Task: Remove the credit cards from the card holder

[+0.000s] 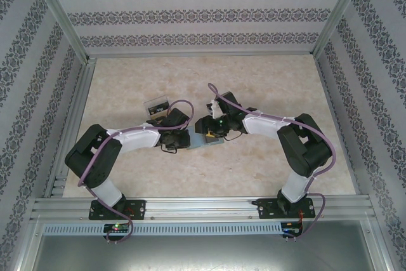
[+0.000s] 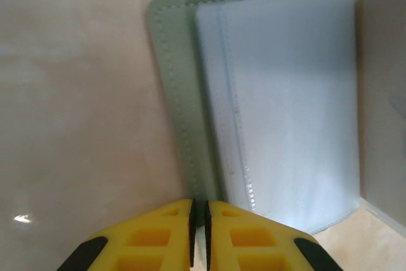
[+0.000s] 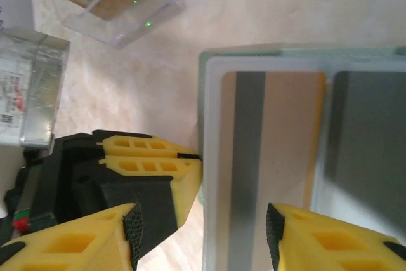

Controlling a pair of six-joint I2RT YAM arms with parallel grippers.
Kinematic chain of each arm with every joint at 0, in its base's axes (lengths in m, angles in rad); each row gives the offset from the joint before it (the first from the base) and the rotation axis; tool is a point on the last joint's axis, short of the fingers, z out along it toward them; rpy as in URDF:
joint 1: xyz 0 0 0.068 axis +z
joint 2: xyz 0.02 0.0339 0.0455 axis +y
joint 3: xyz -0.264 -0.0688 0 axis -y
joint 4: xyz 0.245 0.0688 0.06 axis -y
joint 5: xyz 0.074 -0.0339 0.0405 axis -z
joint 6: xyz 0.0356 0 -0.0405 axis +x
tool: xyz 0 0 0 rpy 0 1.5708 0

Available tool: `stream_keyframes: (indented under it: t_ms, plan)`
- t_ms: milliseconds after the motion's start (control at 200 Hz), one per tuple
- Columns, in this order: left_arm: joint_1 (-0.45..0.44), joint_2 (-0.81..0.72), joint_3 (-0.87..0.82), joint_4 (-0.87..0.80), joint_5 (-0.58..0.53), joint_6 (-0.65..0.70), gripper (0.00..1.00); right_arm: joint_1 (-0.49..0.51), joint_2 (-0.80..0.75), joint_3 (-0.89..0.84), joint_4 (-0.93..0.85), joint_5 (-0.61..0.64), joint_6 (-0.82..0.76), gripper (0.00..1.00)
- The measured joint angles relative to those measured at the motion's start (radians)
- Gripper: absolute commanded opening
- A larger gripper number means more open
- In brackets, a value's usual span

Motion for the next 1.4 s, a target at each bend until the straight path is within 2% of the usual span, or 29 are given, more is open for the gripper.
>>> stream_keyframes:
  t_ms: [165,345,560,1074,1174,1314,1404]
  plan:
    - [0.0,-0.063,0.0,-0.044,-0.034,0.0,0.18,0.0,0.02,0.0,0.024,-0.019,0.019,0.56]
    - [0.0,-0.076,0.0,-0.045,-0.016,-0.001,0.17,0.0,0.026,0.0,0.013,-0.003,0.014,0.53]
    - [0.0,-0.014,0.038,-0.013,0.043,-0.002,0.16,0.0,0.027,0.002,-0.041,0.048,-0.031,0.42]
    - [0.0,0.082,0.098,-0.005,0.057,0.005,0.09,-0.007,0.102,0.049,-0.073,0.085,-0.066,0.39]
    - [0.0,0.084,0.1,-0.007,0.057,0.008,0.09,-0.007,0.105,0.05,-0.074,0.086,-0.074,0.31]
    - [0.0,0.091,0.111,-0.021,0.058,0.012,0.09,-0.014,0.12,0.053,-0.071,0.07,-0.084,0.26]
    - [0.0,0.092,0.116,-0.028,0.058,0.015,0.09,-0.023,0.123,0.053,-0.069,0.059,-0.082,0.18]
